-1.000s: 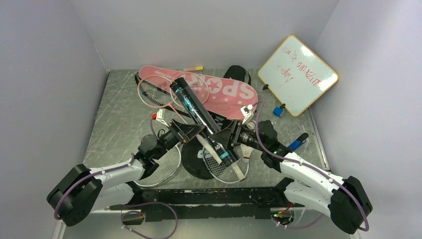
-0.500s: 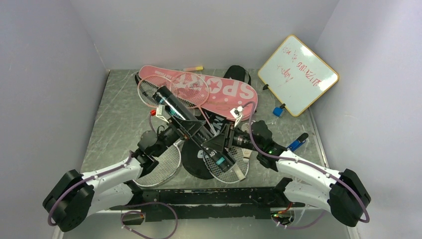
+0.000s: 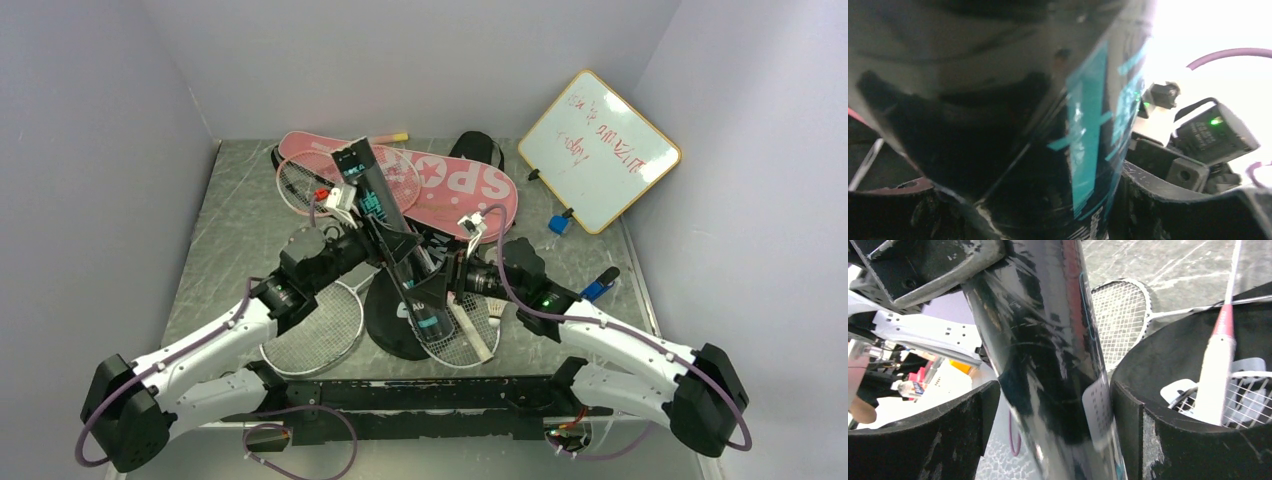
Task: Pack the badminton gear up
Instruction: Open the lid of the shuttle tube.
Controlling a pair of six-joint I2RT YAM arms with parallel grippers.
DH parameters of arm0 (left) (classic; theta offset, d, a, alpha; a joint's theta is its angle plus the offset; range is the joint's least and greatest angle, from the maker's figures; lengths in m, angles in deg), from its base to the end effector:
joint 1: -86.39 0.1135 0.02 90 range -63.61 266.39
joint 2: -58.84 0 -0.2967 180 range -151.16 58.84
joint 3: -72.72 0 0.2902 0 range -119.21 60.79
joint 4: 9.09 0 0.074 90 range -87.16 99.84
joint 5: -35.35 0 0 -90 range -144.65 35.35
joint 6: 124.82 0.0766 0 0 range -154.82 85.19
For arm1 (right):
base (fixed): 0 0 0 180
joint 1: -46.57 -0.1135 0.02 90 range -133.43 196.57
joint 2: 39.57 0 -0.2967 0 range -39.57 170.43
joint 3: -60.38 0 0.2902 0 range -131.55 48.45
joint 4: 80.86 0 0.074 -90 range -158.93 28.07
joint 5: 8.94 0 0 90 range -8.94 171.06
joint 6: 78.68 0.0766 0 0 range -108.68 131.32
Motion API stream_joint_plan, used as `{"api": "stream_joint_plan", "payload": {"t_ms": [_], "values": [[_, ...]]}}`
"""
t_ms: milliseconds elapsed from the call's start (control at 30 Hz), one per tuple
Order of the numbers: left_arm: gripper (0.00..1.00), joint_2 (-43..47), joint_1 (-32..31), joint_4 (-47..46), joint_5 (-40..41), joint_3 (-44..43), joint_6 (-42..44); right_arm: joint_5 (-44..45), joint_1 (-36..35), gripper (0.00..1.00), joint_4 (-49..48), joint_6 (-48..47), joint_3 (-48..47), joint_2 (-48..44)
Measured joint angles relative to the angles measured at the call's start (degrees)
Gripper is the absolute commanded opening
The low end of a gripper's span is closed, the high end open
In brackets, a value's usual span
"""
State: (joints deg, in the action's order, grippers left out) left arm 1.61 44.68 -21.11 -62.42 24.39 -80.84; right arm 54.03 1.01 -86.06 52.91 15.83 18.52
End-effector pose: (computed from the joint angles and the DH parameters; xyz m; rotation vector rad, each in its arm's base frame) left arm 0.2139 -0.2045 0.3262 0.0568 1.6696 -1.3009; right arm 0.1754 0.2286 0.2768 -0.4641 1.9012 1.4749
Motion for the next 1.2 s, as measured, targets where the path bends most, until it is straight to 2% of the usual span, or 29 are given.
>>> {"api": "stream_joint_plan", "payload": {"t_ms": [100, 233, 333, 467, 700, 833, 967, 1033, 1200], "values": [[0.37, 0.5, 0.0, 7.48, 0.04, -2.99, 5.95, 1.77, -0.02, 0.9, 3.41, -1.92, -0.02, -2.23], [0.41, 1.62, 0.13, 16.11, -0.15, -4.33, 13.57, 4.66, -0.04, 0.93, 8.09, -4.11, -0.7, -5.16], [0.33, 1.68, 0.17, 22.84, -0.46, -6.14, 18.75, 7.72, -0.09, 0.94, 12.24, -5.97, -2.45, -6.54], [0.39, 3.39, 0.17, 26.82, -0.74, -5.86, 24.9, 11.96, -0.09, 0.93, 18.1, -8.37, -6.29, -8.17], [0.45, 8.63, -1.7, 28.44, 1.42, -0.55, 31.78, 16.65, -0.09, 0.91, 25.49, -10.56, -16.26, -8.48], [0.43, 7.85, -2.82, 37.38, 2.95, -5.22, 38.66, 18.34, -0.09, 0.91, 29.66, -11.15, -22.53, -6.8], [0.45, 6.49, -3.02, 45.75, 6.82, -12.11, 48.96, 19.06, -0.09, 0.91, 32.0, -11.63, -26.32, -5.22], [0.47, 7.17, -4.07, 46.77, 10.54, -12.44, 52.89, 19.52, -0.09, 0.85, 32.85, -11.5, -26.95, -4.9], [0.43, 9.64, -5.95, 47.25, 12.85, -8.35, 58.36, 22.14, -0.09, 0.7, 35.21, -10.03, -29.2, -3.89]]}}
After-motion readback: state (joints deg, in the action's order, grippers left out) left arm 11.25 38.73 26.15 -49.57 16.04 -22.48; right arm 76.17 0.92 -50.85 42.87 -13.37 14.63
